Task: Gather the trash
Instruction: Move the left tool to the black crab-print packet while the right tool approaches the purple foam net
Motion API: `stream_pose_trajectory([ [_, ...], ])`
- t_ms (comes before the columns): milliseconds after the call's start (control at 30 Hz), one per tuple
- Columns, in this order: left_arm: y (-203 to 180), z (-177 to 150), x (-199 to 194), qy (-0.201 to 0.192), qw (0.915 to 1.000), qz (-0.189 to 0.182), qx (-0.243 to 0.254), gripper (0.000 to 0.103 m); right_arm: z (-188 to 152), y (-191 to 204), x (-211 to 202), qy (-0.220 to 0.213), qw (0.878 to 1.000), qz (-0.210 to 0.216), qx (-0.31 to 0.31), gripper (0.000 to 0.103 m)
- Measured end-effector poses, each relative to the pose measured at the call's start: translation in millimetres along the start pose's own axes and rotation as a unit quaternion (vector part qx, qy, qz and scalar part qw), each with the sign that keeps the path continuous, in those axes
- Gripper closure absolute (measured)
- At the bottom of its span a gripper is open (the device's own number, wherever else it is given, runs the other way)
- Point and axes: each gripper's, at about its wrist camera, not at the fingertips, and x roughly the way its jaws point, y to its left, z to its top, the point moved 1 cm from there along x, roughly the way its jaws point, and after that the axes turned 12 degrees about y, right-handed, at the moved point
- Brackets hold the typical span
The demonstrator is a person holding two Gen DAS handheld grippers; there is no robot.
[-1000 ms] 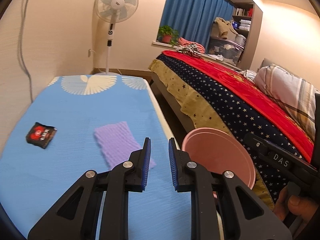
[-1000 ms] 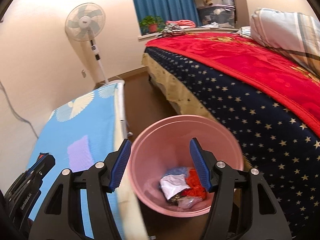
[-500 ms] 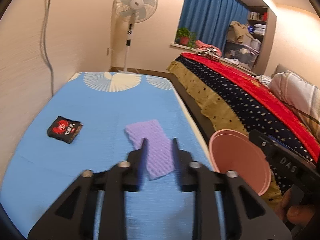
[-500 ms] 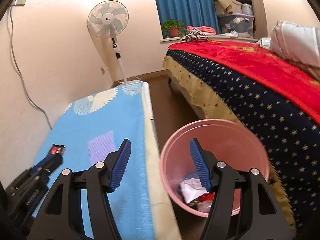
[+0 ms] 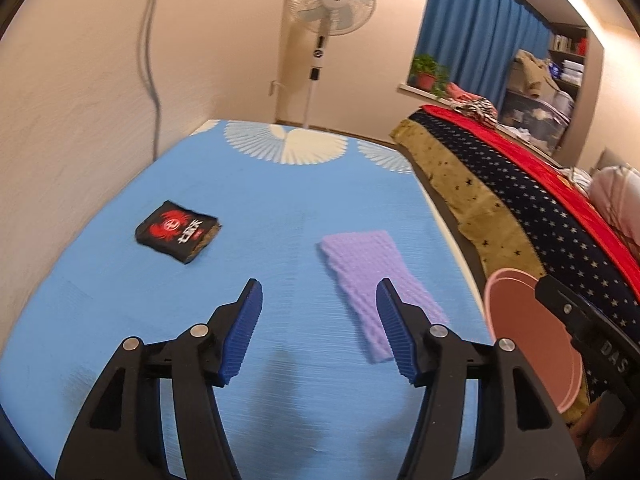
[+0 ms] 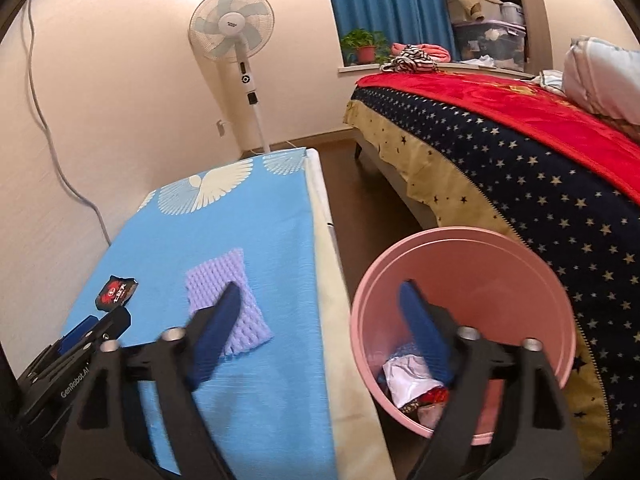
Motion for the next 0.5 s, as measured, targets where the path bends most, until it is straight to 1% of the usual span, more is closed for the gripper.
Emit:
stream_pose_trajectory([
  [233, 22, 4, 8, -0.009, 0.9989, 0.031, -0.033, 0.045, 0, 19, 26, 0.031, 0.999, 0.03, -0.021, 0.02],
  [500, 62, 21, 17, -0.02, 0.9945, 0.067, -0.078, 0.045, 5, 44, 60, 0.071, 0.995, 0.061, -0.038, 0.02],
])
